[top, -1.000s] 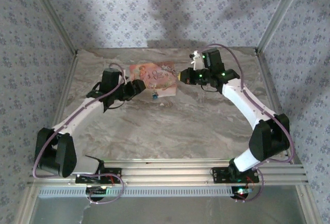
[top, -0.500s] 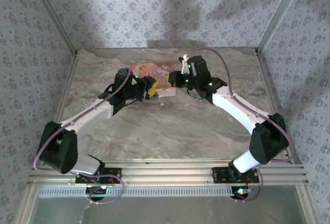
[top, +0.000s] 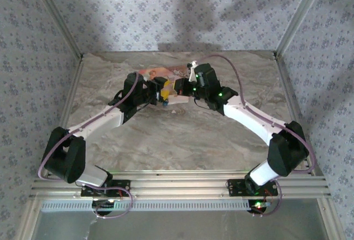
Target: Unlock a padlock with a key
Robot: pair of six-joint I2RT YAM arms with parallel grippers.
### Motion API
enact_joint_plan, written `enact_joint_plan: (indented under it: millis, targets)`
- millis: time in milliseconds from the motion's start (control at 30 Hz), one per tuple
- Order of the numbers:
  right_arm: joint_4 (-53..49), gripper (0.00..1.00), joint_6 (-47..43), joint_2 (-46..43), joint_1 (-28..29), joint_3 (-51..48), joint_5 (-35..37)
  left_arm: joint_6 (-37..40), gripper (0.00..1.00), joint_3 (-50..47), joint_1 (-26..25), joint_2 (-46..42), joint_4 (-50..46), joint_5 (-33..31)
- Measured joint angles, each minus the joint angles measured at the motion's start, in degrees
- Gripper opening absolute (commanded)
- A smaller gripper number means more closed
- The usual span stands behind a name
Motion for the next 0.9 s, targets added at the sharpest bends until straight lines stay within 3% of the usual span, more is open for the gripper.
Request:
enact_joint_plan:
  millis: [233,600,700,900]
  targets:
    - [0.72,0.0,0.09,0.0,1.07,-0.72,1.84,-1.03,0.57,0.81,-0.35,0.04,0.11,1.18]
    - [2.99,0.0,0.24,0.0,2.12,-2.1,4.26,-3.52,0.57,0.96,-0.83,0.35,1.81,2.25]
    - [3.3,0.0,0.24,0.0,2.51,-2.54,4.46,-4.48,0.53,0.96,-0.83,1.55,2.8,2.56]
    - [3.43,0.0,0.24,0.0,2.67,-3.52,4.46,-5.73,0.37,1.01,-0.83,2.78,4.28,3.02]
